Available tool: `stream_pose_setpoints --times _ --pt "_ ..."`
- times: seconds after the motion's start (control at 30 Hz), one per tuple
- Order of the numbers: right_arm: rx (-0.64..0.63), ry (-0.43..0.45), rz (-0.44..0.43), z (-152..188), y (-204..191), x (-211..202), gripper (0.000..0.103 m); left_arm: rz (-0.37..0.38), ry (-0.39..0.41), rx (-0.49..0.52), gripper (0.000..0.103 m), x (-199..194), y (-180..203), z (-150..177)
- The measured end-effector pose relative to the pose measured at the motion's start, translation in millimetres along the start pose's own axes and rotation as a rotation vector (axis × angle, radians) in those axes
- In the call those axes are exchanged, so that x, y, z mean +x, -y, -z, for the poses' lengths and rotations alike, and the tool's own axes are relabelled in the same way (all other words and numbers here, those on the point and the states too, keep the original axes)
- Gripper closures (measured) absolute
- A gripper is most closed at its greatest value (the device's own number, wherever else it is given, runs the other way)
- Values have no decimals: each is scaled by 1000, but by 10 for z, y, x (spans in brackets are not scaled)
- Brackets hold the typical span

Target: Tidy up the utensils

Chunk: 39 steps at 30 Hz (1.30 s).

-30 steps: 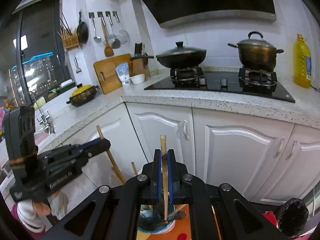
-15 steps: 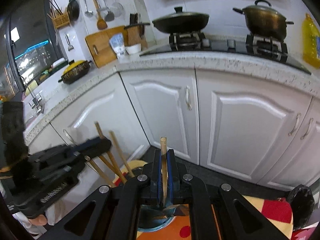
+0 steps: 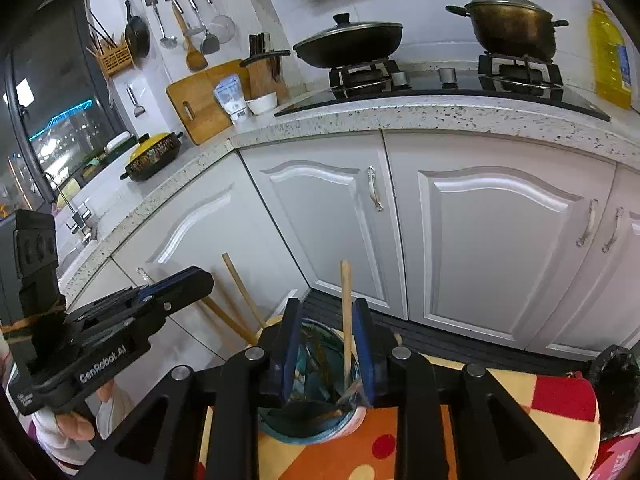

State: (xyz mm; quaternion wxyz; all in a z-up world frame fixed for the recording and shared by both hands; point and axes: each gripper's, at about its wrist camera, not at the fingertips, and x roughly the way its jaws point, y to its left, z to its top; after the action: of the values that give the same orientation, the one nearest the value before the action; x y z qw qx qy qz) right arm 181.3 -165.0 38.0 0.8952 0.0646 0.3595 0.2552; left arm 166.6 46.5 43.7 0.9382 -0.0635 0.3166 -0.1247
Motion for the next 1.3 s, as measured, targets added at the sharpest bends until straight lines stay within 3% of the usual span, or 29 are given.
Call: stream_pose_setpoints --times 0.13,0.33,0.57,0.8,1.3 --pt "3 7 2 114 -25 -121 78 -5 13 -2 71 -109 21 36" --pt "-3 12 19 358 -100 -260 73 -39 30 -2 62 -289 66 187" --pt "14 -24 48 680 -155 -238 69 -120 -11 26 62 -338 160 530" --pt "7 -48 74 893 -222 -253 64 -142 -49 -10 62 -398 173 796" --pt "15 -55 112 1122 -264 -325 63 -222 -48 20 62 -564 340 1017"
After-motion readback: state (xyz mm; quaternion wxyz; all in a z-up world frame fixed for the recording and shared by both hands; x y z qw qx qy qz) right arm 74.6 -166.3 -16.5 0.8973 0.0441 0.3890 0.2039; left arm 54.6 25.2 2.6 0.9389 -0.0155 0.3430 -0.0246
